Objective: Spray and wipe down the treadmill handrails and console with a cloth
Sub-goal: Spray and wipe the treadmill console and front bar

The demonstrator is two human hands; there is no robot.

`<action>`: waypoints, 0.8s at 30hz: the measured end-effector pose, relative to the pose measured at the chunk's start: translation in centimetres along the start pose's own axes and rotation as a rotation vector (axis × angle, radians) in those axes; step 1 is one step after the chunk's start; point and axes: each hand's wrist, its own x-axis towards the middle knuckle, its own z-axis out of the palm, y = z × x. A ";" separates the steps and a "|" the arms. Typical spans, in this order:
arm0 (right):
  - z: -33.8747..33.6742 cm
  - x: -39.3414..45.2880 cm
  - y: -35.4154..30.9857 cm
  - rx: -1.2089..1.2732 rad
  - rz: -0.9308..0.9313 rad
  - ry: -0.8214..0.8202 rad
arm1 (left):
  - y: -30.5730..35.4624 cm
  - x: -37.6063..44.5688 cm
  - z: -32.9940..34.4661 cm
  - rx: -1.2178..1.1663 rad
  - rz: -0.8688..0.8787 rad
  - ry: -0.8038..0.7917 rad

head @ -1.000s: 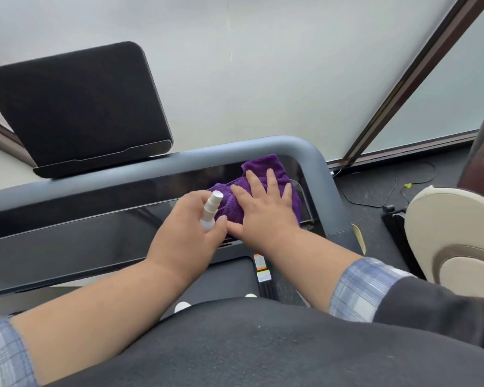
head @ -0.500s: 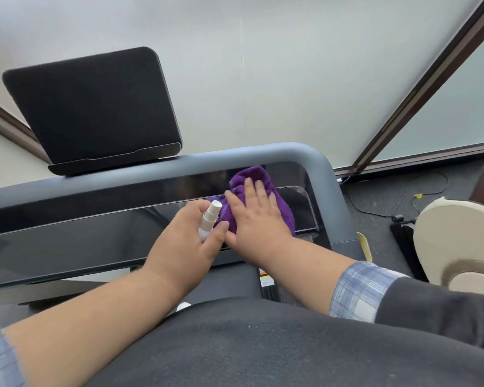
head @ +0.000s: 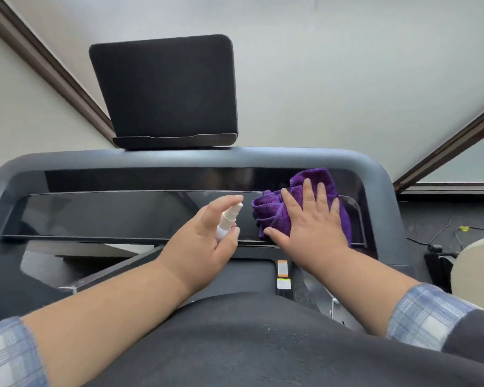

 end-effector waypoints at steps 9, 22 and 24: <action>-0.6 4.1 -13.8 0.001 -0.411 -0.103 | -4.2 -2.8 -4.3 0.056 -0.102 0.056; 0.0 5.2 -16.4 -0.136 -0.481 -0.090 | -12.4 -6.7 -11.0 -0.056 -0.186 0.081; -0.1 5.5 -18.7 -0.142 -0.488 -0.092 | -13.6 -7.2 -12.3 -0.056 -0.174 0.094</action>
